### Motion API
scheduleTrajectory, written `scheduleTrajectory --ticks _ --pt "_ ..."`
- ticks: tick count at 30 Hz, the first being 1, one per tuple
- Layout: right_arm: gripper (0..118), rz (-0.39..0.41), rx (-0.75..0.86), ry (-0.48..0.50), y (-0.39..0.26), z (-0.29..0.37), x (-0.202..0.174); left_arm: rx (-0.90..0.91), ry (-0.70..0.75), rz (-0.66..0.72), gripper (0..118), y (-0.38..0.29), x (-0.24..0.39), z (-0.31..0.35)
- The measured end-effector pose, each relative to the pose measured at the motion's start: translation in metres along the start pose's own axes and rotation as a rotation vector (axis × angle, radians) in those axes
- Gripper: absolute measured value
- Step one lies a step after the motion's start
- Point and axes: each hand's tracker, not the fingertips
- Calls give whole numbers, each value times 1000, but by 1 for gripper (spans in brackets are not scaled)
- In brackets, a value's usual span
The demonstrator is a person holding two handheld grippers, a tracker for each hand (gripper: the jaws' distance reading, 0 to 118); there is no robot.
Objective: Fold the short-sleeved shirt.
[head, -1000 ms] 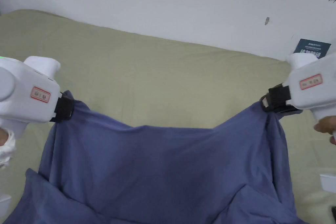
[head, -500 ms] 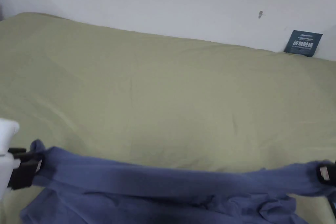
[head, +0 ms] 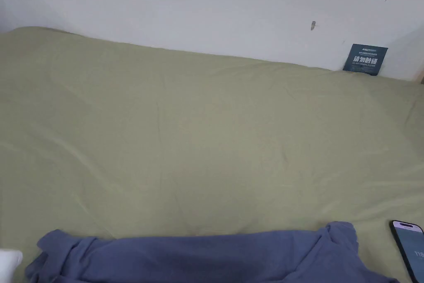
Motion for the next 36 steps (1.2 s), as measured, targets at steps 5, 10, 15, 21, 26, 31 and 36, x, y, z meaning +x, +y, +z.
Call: scheduleTrajectory --ticks 5,10,15,21,26,31,36 --pt "63 -52 -19 -12 5 0 6 9 -8 170 85 -5 -14 7" --pt "79 -40 153 -87 16 63 2 235 -46 314 88 -5 -23 80" --pt "79 38 270 -136 34 104 -40 387 35 115 88 26 31 121" --pt "4 97 312 -73 23 95 -116 396 79 -73 0 40 134 93" --pt "3 159 358 -112 -21 63 -167 383 82 -87 0 12 205 56" --pt "3 261 279 -124 -69 32 -191 297 61 -123 0 -33 240 33" --pt "3 216 254 -122 -85 18 -198 280 84 -84 0 -48 247 26"
